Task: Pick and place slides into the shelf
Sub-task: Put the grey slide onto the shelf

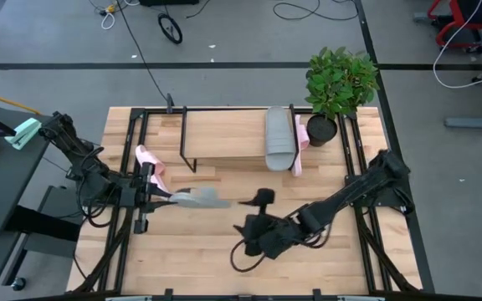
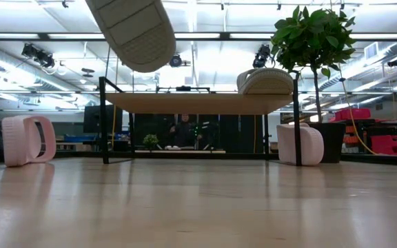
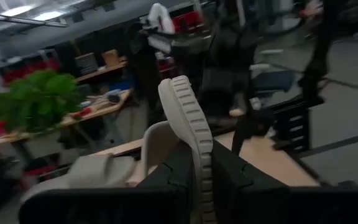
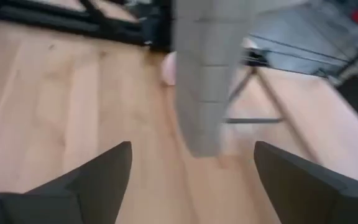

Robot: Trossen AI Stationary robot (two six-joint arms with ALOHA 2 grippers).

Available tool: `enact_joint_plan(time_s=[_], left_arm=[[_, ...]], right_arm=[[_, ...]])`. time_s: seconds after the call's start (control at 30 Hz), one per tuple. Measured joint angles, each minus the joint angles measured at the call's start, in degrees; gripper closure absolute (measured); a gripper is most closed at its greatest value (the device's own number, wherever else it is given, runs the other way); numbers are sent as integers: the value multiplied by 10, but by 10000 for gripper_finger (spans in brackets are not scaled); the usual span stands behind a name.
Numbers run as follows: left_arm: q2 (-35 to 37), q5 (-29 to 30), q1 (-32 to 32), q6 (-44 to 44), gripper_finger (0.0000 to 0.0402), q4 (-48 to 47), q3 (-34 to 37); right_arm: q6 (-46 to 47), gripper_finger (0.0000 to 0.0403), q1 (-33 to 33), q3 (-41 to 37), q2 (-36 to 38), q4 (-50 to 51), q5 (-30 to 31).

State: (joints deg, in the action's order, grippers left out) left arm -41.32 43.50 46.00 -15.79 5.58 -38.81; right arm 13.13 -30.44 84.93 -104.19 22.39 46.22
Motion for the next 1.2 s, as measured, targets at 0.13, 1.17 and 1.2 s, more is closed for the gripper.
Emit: enact_joint_plan(time_s=[0.13,1.17,1.2], left_arm=[[0,32,-14,-54,368,12,0],[-443,97,-226,-686,368,67,-209],[-450,101,-234,-689,368,69,-209]], right_arm=[[70,63,-28,0,55,82,48],[366,119,-233,-13,109,351,187],[370,120,-235,-17,109,350,194]])
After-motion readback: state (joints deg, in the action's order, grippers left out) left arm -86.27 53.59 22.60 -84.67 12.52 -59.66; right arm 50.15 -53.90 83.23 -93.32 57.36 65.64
